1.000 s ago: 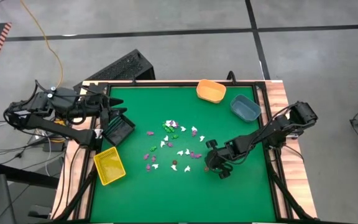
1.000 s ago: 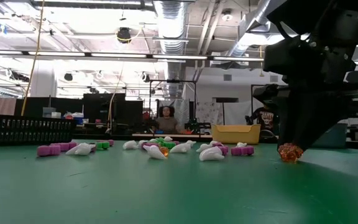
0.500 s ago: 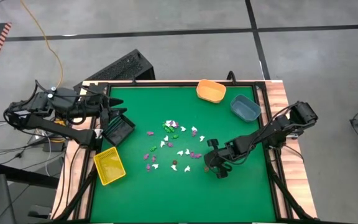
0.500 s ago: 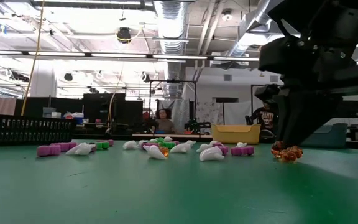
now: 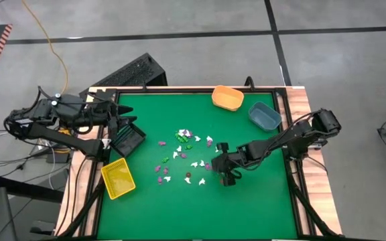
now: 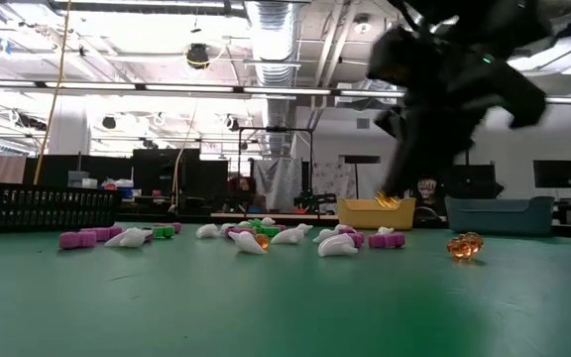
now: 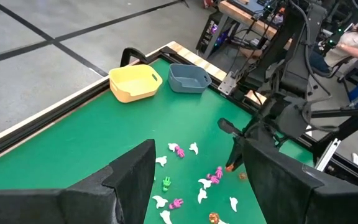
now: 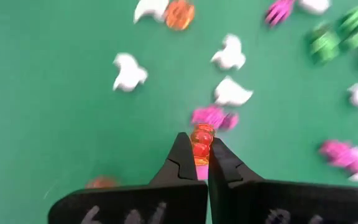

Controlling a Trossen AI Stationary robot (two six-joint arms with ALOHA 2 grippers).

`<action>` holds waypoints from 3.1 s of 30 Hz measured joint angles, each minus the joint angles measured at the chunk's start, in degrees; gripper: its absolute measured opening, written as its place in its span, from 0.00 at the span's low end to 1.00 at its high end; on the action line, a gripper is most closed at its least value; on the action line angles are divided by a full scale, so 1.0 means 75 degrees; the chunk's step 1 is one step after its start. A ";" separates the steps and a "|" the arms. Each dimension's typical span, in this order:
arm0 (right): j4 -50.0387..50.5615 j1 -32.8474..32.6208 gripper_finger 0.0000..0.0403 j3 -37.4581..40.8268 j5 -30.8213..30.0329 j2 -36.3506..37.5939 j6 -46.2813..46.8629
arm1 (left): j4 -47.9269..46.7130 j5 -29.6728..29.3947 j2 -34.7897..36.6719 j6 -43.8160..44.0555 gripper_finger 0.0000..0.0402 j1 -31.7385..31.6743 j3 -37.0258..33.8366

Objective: Sort Halloween decoration
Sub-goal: Put the orange pumpkin toy into the black bin

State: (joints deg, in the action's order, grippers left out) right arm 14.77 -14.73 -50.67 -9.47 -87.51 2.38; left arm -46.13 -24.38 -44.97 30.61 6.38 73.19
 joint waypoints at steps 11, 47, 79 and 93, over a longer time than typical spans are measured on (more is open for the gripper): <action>-0.0800 0.1288 0.00 -0.0815 0.0005 0.0003 -0.1307 | 0.0003 0.0003 0.0000 -0.0134 0.58 0.0001 0.0000; -0.2598 0.2551 0.00 -0.8800 0.2333 -0.6032 -0.1384 | 0.0034 -0.0256 0.0507 -0.0346 0.58 -0.0001 0.0009; -0.1699 0.2931 0.04 -1.1110 0.2430 -0.8458 -0.0924 | 0.0047 -0.0399 0.0504 -0.0434 0.58 -0.0001 0.0006; -0.1585 0.2936 0.16 -1.1113 0.2092 -0.8486 -0.0962 | 0.0029 -0.0402 0.0501 -0.0431 0.58 -0.0001 0.0006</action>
State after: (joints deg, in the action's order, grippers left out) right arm 2.89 7.30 -134.02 6.22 -151.15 -4.84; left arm -45.91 -27.40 -41.21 27.38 6.37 73.23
